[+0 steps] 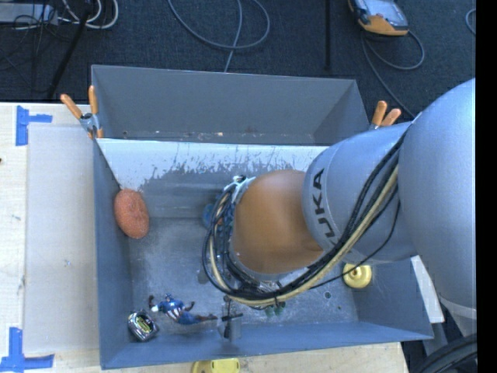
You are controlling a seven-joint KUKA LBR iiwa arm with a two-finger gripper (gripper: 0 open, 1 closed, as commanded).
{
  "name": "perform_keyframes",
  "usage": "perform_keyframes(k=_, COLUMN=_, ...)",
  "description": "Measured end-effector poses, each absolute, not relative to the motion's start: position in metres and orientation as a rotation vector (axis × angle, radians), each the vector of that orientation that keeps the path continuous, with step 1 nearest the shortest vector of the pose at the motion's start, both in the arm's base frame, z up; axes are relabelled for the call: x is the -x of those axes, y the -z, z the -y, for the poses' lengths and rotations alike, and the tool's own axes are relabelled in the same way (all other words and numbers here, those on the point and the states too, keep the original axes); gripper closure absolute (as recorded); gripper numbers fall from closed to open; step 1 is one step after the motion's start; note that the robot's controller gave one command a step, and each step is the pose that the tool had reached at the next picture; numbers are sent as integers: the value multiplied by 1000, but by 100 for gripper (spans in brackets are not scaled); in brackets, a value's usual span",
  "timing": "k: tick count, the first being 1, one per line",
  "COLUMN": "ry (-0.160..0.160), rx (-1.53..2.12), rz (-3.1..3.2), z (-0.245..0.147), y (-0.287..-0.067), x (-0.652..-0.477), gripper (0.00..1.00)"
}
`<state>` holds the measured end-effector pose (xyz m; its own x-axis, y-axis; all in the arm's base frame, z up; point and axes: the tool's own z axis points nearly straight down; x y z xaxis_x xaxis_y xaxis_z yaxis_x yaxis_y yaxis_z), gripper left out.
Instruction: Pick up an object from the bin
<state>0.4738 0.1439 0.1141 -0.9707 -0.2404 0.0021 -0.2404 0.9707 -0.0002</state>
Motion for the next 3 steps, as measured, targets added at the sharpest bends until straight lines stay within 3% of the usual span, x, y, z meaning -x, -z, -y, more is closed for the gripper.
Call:
perform_keyframes(k=1, ry=0, rx=-462, rz=3111, z=-160, y=-86, x=-479, gripper=0)
perform_keyframes(k=2, ry=1, rx=-439, rz=3140, z=-167, y=-74, x=-481, gripper=0)
perform_keyframes(k=3, ry=1, rx=-574, rz=3094, z=-176, y=-71, x=-471, gripper=100)
